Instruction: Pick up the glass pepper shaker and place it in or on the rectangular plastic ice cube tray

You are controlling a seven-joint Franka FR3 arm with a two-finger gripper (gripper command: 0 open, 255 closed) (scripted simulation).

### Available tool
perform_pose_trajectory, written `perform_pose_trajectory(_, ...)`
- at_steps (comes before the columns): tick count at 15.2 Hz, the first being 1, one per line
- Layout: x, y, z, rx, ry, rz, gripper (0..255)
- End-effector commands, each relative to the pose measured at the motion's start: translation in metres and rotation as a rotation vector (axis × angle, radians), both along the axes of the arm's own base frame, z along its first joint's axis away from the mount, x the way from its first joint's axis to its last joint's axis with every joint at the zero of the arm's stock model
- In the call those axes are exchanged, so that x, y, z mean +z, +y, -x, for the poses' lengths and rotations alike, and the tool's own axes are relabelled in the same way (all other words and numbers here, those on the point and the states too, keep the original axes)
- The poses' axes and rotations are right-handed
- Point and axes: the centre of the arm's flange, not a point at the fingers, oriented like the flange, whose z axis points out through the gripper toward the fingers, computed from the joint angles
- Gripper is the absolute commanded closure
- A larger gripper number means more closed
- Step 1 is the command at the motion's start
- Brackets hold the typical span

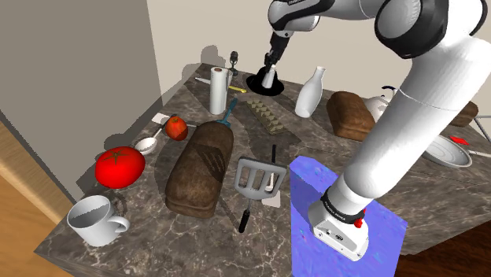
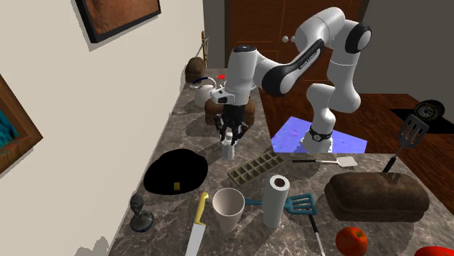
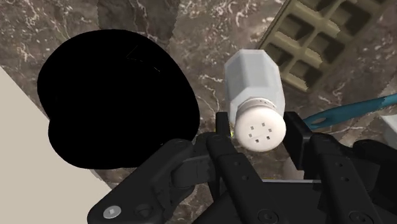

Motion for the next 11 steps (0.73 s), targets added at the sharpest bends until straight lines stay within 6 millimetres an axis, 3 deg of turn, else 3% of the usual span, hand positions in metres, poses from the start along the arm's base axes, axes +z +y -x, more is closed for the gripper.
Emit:
perform_pose_trajectory(1, 0.006, 0.018, 0.017, 0.0, 0.001, 0.0, 255)
perform_pose_trajectory(9, 0.026, 0.096, 0.089, 0.0, 0.001, 0.0, 255)
perform_pose_trajectory(11, 0.016, 0.096, 0.089, 0.0, 0.001, 0.0, 255)
